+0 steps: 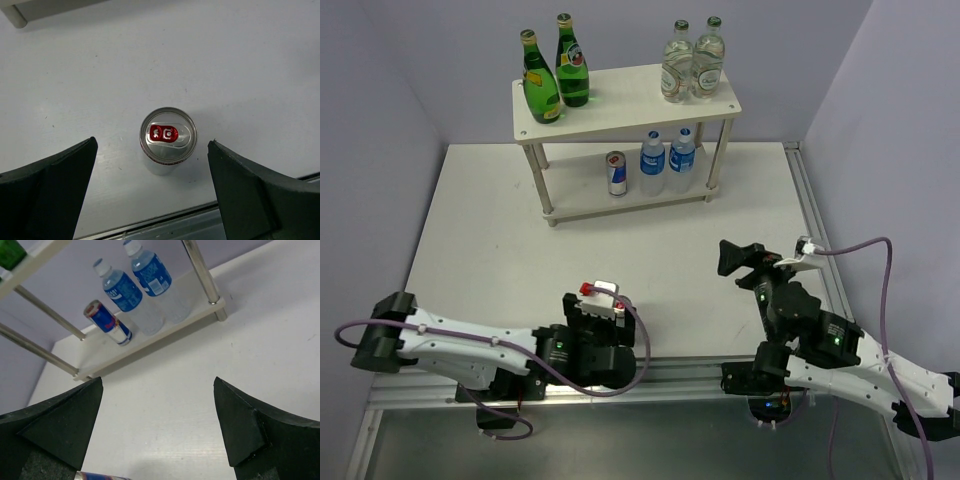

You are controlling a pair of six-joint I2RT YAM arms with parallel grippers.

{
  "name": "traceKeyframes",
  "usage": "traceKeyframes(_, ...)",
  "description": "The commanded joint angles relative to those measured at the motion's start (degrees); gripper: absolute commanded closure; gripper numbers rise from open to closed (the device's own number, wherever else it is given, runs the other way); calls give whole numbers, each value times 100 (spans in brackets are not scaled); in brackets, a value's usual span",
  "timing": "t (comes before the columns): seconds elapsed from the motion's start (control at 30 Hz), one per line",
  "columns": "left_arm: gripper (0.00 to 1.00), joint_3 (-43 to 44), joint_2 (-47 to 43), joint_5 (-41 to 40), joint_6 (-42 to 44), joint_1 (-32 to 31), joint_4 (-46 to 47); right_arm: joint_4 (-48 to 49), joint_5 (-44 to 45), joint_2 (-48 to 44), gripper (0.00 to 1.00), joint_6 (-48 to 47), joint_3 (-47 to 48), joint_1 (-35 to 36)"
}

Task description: Place and organize the beverage onto the shelf

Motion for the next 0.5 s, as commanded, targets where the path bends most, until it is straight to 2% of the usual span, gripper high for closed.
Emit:
traceKeyframes(0.0,1,424,463,-623,-1340,-117,-804,-140,94,285,2,79,-15,35)
traceKeyframes(0.13,1,469,860,-518,-1385,-179,-480,17,42,340,1,-35,-84,35)
traceKeyframes(0.27,1,188,966,-386,-623,-170,582,202,-90,155,2,-167,-199,35)
traceKeyframes(0.43,1,-23,1116,-237,-550,-30,1154,141,-126,93,2,-123,-217,35)
traceKeyframes(0.47,1,-67,1150,-166,-315,5,1365,115,-99,102,2,-114,-217,35)
